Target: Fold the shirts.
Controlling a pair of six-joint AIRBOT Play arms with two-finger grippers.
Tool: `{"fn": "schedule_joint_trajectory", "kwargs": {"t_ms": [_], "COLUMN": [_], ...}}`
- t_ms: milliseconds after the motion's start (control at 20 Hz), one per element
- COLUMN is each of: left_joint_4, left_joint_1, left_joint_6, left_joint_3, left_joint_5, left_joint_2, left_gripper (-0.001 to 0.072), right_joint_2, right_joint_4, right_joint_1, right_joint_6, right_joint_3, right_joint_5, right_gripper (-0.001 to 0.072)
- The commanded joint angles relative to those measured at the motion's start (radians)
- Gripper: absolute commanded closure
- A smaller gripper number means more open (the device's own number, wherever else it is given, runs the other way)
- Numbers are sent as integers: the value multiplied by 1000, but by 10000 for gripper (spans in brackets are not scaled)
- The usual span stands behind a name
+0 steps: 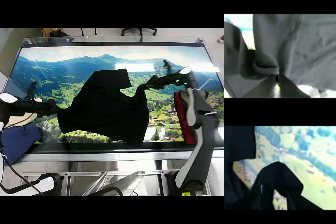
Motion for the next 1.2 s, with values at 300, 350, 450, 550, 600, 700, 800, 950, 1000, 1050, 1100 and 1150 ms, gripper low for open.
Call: {"fn": "schedule_joint_trajectory", "kwargs": {"t_ms": [300, 350, 450, 550, 600, 700, 800, 950, 1000, 1050, 1100, 1150], "left_joint_4": [6, 5, 6, 5, 5, 5, 5, 4, 4, 4, 4, 4], "left_joint_1": [-1, 0, 1, 0, -1, -1, -1, -1, -1, -1, -1, -1], "left_joint_6": [105, 117, 120, 120, 120, 120, 119, 117, 116, 115, 115, 115], "left_joint_3": [417, 443, 479, 485, 485, 485, 485, 485, 485, 485, 485, 485], "left_joint_5": [-237, -271, -298, -296, -297, -296, -297, -300, -304, -305, -305, -304], "left_joint_2": [-177, -190, -210, -212, -212, -212, -212, -212, -212, -212, -212, -212], "left_gripper": [9, 9, 9, 9, 9, 9, 9, 9, 9, 9, 9, 9], "right_joint_2": [468, 550, 715, 872, 935, 1029, 1066, 1060, 1055, 1048, 1037, 1022], "right_joint_4": [-78, -122, -154, -156, -153, -135, -68, 4, 17, 32, 52, 77], "right_joint_1": [-240, -239, -225, -207, -195, -156, -95, 36, 87, 129, 165, 195], "right_joint_6": [-7, -6, -6, 8, 23, 55, 53, 46, 47, 51, 54, 53], "right_joint_3": [-618, -750, -1007, -1243, -1346, -1534, -1659, -1716, -1716, -1716, -1716, -1716], "right_joint_5": [185, 175, 125, 31, -19, -120, -199, -290, -326, -361, -393, -425], "right_gripper": [379, 379, 378, 370, 366, 365, 363, 332, 333, 333, 334, 338]}}
